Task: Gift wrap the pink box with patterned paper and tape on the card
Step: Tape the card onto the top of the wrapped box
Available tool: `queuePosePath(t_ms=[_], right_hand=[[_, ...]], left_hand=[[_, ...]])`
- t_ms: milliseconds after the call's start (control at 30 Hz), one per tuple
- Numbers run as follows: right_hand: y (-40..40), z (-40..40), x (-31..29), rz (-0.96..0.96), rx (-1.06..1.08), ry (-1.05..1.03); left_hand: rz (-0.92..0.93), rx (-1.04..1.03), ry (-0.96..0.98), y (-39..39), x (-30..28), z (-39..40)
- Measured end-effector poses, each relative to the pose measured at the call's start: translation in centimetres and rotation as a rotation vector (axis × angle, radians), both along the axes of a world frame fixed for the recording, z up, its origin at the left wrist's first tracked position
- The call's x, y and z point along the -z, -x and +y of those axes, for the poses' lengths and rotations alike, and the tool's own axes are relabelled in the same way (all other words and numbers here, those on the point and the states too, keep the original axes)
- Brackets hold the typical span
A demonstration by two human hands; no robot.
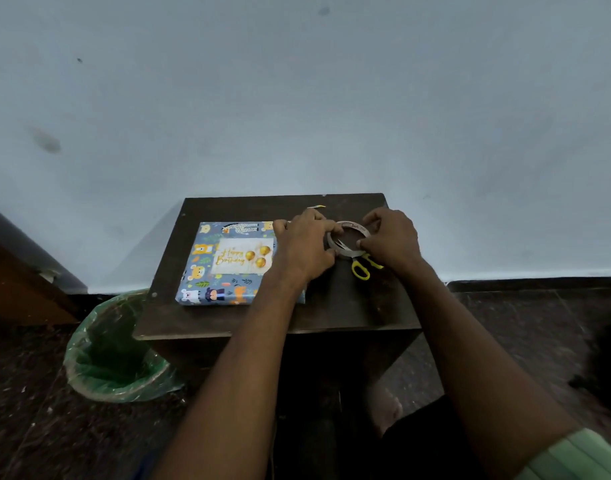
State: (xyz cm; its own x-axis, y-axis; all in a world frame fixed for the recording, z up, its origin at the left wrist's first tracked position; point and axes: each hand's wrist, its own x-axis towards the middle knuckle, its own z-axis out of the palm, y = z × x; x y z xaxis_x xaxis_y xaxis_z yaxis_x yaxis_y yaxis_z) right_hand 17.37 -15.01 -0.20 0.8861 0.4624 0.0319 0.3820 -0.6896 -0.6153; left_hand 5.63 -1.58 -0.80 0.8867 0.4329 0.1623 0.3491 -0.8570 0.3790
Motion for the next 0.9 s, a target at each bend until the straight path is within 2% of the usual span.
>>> queuePosePath(t_ms=[133,333,500,633,733,900], right_hand=[[-0.5,-1.2,0.3,0.074,0.069,0.001],[0.0,-2.1,0.1,0.142,0.053,0.022],[2.0,-1.9,0.7,0.021,-0.061,0.215],[2.5,-1.5,1.0,-0.077,-0.097,0.2],[2.2,-1.4,0.7,-0.029,-0.1,0.206],[2.2,-1.3,0.6,0.016,-0.087,0.19]], left_hand=[[0.09,0.041,-0.026,-0.6,0.4,-1.2],[0.011,-0.053,-0.043,-0.8,0.7,-1.0],[-0.193,-0.13,0.173,-1.3,0.8,-0.7],[-0.302,-0.103,0.292,-1.6,1.0,-0.5],[-0.394,-0.101,0.367,-1.9,1.5,-0.3],[-0.549,-0.189,0.636,-1.9,1.3,0.7]])
